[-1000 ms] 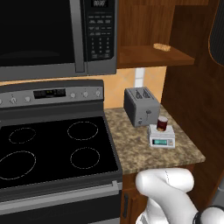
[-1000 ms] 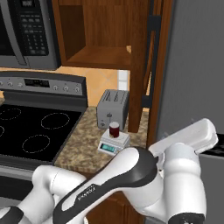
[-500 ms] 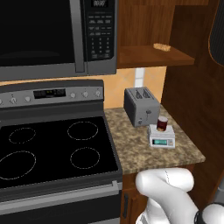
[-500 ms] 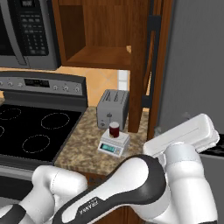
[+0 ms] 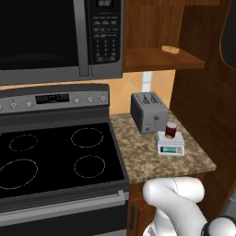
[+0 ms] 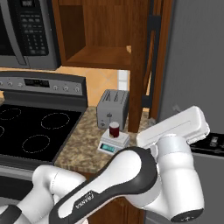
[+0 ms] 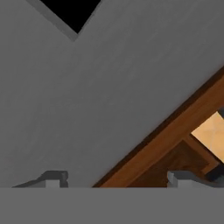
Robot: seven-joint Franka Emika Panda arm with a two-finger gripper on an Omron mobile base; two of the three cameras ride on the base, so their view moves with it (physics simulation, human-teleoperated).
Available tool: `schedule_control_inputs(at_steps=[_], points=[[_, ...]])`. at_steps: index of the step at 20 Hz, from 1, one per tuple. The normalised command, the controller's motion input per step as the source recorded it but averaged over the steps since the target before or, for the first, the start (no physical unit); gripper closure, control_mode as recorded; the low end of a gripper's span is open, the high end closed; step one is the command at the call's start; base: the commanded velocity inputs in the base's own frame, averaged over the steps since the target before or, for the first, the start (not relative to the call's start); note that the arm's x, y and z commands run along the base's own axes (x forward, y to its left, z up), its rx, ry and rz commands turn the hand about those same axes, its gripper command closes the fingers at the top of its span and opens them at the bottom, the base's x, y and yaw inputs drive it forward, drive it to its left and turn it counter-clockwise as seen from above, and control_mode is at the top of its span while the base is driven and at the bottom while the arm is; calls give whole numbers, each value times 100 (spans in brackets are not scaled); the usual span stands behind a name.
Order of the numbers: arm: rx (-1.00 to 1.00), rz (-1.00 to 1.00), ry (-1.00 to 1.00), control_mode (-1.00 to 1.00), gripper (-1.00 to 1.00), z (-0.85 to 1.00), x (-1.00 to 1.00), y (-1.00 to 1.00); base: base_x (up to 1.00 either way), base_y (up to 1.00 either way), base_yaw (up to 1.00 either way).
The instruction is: Pick the canned food and place it on the digital scale for weighing, and close the cabinet.
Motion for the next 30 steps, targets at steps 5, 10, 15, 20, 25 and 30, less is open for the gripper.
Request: schedule_control_inputs(at_steps=[5, 10, 15, 20, 25, 30], points=[[0, 6, -16, -100, -100, 61, 0, 98, 0, 0, 0], [-2, 2, -14, -100, -100, 63, 15, 100, 0, 0, 0], [-7, 0, -7, -100, -100, 61, 67, 100, 0, 0, 0], [-11, 0, -1, -100, -100, 56, 90, 100, 0, 0, 0], [-11, -2, 2, -100, -100, 23, 100, 100, 0, 0, 0], [-9, -5, 11, -100, -100, 1, 100, 100, 0, 0, 0]])
